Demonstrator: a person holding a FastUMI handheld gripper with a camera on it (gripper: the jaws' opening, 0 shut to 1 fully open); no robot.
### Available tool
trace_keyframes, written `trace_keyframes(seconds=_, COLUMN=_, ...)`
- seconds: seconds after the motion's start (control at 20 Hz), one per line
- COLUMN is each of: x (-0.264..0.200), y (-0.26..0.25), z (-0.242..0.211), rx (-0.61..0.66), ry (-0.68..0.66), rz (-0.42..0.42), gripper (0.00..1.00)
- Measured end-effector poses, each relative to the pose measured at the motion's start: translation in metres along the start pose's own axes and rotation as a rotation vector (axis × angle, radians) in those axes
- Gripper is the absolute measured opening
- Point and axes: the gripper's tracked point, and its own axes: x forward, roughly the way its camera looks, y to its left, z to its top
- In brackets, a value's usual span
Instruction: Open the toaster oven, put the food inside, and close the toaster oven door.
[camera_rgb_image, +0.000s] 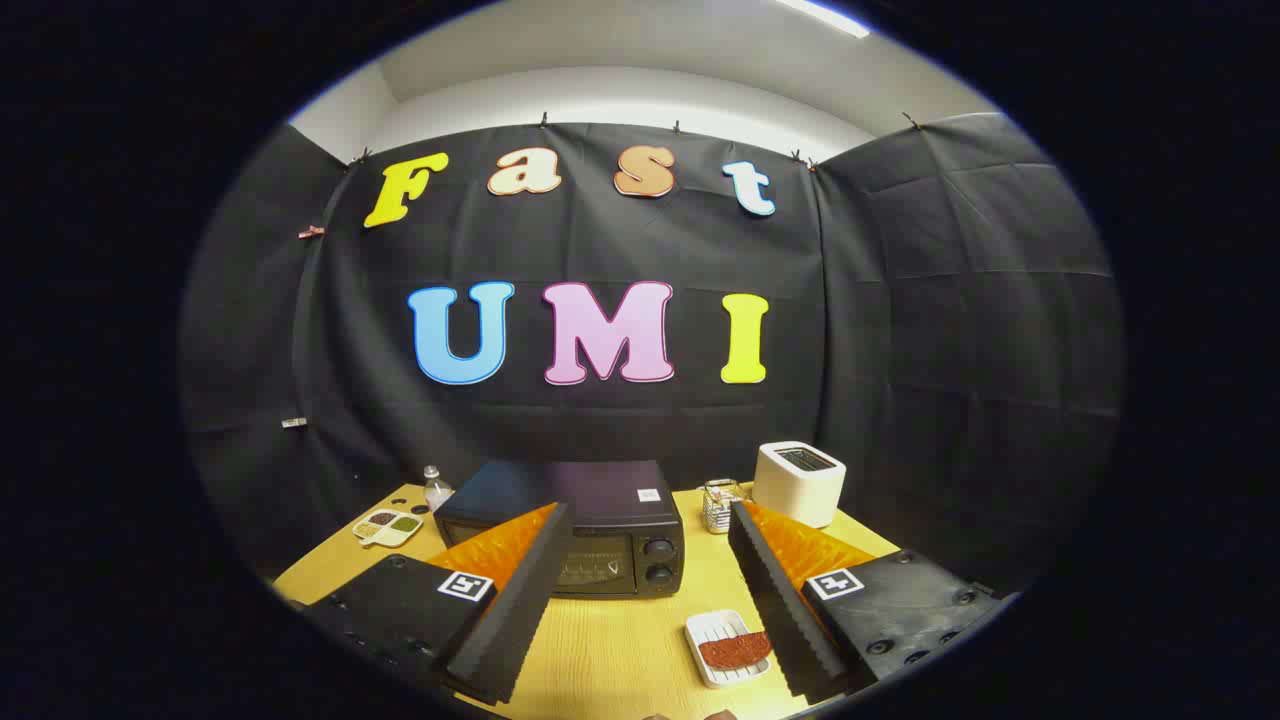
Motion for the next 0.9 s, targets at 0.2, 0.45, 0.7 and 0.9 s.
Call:
trace_keyframes(seconds=0.2, x=0.0, y=0.002, z=-0.002, rx=-0.014, ry=0.004, rz=0.003, gripper=0.97)
trace_keyframes(seconds=0.45, x=0.003, y=0.003, z=0.0, rx=-0.027, ry=-0.005, rz=-0.006, gripper=0.97)
trace_keyframes(seconds=0.7, x=0.009, y=0.013, z=0.0, rx=-0.031, ry=-0.003, rz=-0.001, gripper=0.97)
trace_keyframes(seconds=0.9, x=0.017, y=0.025, z=-0.001, rx=-0.048, ry=0.003, rz=0.017, gripper=0.97)
